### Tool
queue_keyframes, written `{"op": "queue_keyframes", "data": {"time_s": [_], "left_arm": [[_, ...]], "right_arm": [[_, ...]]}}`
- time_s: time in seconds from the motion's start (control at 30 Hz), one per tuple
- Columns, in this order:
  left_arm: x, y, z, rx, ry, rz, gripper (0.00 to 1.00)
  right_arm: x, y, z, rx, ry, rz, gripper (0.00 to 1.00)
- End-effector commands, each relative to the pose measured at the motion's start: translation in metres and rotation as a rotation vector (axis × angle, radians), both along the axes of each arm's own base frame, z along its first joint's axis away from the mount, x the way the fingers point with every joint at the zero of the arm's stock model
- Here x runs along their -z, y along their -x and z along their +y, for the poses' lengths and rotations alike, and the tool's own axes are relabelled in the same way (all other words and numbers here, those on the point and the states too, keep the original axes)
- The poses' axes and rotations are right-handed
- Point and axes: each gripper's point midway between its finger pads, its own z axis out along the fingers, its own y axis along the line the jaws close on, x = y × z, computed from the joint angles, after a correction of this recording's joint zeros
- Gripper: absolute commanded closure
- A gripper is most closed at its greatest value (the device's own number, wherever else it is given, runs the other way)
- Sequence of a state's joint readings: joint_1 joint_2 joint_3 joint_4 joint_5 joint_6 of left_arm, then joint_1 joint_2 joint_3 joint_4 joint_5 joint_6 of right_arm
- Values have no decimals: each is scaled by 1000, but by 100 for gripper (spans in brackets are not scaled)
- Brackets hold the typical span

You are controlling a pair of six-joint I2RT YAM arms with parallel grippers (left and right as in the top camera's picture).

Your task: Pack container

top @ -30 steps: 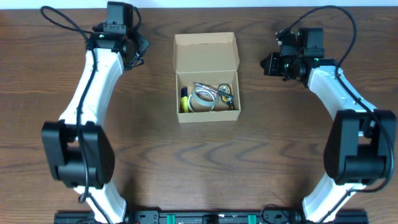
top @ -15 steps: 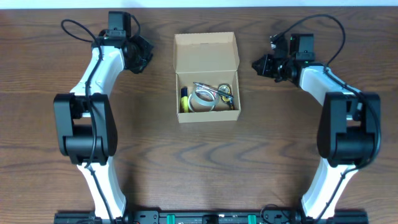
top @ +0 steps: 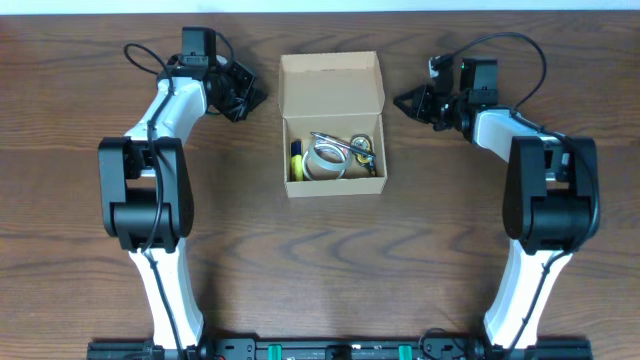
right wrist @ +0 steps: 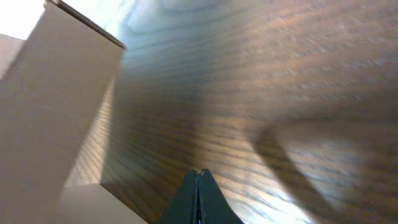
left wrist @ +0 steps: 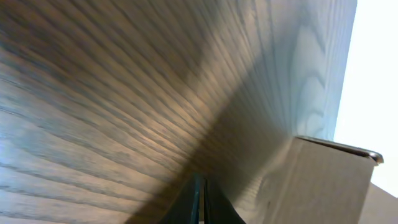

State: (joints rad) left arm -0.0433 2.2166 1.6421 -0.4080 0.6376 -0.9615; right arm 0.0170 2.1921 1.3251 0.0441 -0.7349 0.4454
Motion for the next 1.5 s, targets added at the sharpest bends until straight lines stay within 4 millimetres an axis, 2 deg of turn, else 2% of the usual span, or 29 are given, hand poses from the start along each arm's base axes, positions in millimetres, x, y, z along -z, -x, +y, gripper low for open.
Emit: {"op": "queue_keyframes", "data": {"time_s": [0.0, 0.13, 0.33, 0.5, 0.77, 1.2, 1.47], "left_arm": [[11, 7, -18, 41, 43, 33, 94], [15, 11, -28, 65, 60, 45, 94], [10, 10, -32, 81, 89, 27, 94], [7, 10, -36, 94, 113, 23, 94], [-9, 5, -48, 146, 193, -40, 94], [-16, 5, -48, 238, 168, -133, 94], [-37, 3, -47, 273, 159, -206, 95]], "right_arm": [[-6, 1, 19, -34, -41, 5, 99], [-6, 4, 30, -56, -41, 5, 99], [-14, 4, 43, -95, -60, -26, 99], [-23, -1, 45, -105, -65, -52, 99], [-41, -7, 50, -145, -88, -101, 99], [-55, -6, 53, -218, -48, -134, 99], [-81, -6, 52, -244, -22, -191, 99]]}}
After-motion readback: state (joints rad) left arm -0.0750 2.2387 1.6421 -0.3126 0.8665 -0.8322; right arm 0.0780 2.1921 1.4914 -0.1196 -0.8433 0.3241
